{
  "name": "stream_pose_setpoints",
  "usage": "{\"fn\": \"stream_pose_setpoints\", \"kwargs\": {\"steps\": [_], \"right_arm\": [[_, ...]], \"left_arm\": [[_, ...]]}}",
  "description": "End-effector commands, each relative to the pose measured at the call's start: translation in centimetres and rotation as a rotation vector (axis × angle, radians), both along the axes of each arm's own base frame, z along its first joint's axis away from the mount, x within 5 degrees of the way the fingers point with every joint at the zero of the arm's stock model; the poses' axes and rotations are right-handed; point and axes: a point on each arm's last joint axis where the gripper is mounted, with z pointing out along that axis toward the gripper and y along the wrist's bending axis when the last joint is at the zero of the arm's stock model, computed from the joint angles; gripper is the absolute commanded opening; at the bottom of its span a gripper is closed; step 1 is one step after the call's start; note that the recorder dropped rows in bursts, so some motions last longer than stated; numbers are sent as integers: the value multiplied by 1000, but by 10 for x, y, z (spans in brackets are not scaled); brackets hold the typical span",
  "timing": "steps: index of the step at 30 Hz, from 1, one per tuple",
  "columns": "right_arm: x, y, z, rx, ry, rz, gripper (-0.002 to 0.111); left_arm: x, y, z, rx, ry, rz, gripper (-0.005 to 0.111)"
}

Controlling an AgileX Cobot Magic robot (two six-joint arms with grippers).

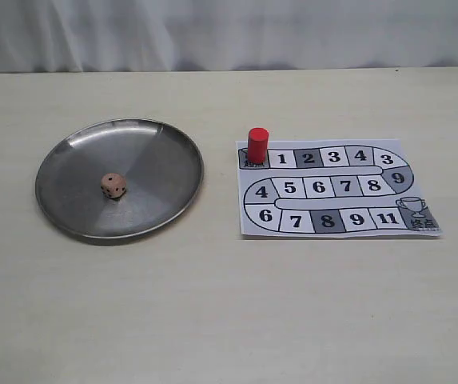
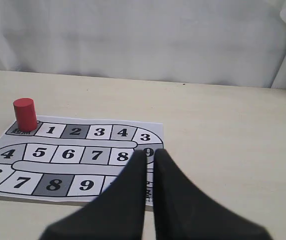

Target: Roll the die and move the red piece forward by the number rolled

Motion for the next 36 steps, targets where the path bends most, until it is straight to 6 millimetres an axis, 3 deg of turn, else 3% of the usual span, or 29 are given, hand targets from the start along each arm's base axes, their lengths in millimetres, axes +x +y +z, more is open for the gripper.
{"fn": "stream_pose_setpoints", "kwargs": {"steps": [1,36], "right_arm": [[0,0,0,-11,0,-2,4],[0,0,2,-14,-25,-1,4]], "left_arm": [[0,-1,0,-3,-10,-10,0],[0,-1,0,-3,-10,-10,0]]}}
